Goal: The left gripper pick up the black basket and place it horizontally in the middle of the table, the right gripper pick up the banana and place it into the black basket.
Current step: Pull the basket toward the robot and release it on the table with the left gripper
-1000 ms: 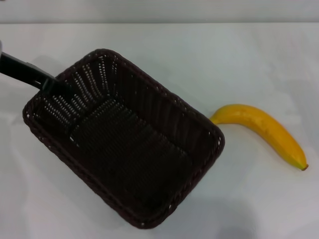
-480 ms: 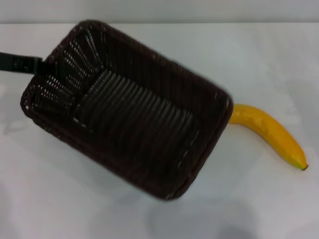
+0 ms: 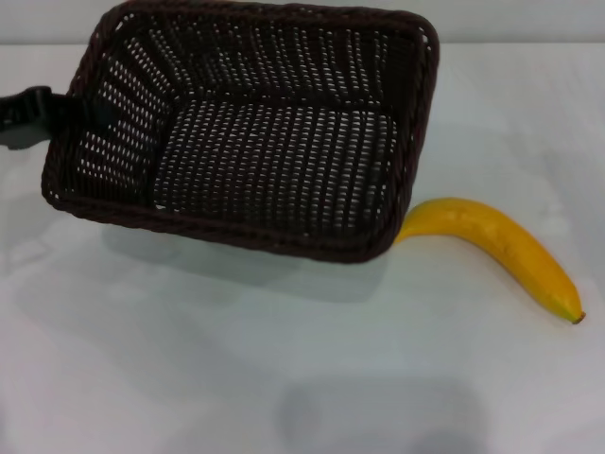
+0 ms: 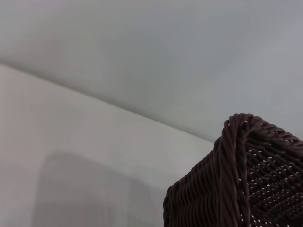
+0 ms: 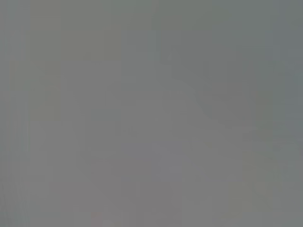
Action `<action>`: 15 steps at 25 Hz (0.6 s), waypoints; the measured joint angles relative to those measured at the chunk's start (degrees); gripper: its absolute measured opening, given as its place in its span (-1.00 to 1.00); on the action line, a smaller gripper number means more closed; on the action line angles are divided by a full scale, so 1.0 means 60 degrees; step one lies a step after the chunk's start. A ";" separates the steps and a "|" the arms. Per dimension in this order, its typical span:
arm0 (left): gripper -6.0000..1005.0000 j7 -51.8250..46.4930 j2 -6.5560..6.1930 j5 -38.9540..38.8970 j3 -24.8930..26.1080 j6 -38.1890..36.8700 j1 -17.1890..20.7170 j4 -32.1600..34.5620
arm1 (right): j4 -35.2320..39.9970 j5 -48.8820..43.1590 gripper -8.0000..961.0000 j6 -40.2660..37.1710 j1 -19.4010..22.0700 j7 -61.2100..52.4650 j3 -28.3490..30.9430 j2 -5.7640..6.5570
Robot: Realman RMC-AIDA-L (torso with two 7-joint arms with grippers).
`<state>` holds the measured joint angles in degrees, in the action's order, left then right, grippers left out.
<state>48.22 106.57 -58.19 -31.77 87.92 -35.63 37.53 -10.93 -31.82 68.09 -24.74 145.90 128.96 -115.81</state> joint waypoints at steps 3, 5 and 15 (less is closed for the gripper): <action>-0.69 -0.0234 0.0143 -0.0026 0.0004 -0.0405 0.0238 -0.0008 | -0.0001 0.0000 0.69 0.0000 0.0013 0.0013 0.0023 0.0015; -0.69 -0.0279 0.0233 -0.0026 0.0005 -0.0648 0.0370 -0.0037 | 0.0000 0.0000 0.69 -0.0014 0.0025 0.0036 0.0039 0.0019; -0.69 -0.0436 0.0633 0.0040 -0.0002 -0.1887 0.0642 -0.0166 | -0.0047 0.0000 0.69 -0.0080 0.0028 0.0091 0.0058 0.0054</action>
<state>45.61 110.37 -57.95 -31.78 76.60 -31.78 36.54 -11.21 -31.82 67.61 -24.57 146.45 129.31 -115.48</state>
